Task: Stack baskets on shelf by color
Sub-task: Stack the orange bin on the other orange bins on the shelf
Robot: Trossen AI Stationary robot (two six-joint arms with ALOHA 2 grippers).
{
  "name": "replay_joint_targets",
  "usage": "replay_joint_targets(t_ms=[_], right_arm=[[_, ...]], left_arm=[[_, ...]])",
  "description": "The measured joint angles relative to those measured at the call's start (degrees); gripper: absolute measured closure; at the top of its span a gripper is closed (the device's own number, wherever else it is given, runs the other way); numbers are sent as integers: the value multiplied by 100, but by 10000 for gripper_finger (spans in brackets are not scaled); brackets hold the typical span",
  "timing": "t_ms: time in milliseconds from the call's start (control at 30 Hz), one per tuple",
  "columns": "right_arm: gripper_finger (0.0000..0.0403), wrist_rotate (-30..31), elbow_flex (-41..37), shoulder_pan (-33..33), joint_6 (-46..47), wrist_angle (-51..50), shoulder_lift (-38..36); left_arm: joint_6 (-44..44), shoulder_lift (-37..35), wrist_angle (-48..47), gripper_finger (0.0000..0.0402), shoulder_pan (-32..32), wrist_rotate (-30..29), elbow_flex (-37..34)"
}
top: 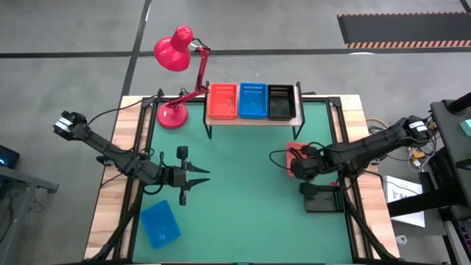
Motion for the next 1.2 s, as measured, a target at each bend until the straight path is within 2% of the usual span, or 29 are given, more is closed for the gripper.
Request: replay_joint_targets(t_ms=[333,500,733,933,1200], right_arm=[[391,-74,775,298,-14,99,177],[391,-68,1354,474,-115,181,764],[391,-83,2577,553,-744,98,1744],[391,-89,3511,549,-1348,77,2060],[391,1083,4245,546,-2087,273,2068]], left_arm=[[11,0,-6,317,0,0,0],[47,-2,-58,317,-1,-1,-4],[52,-34,-59,317,-4,-1,-53],[46,-247,-185,317,-4,-15,-298],[-128,-600,-149,317,-9,-230,-393]])
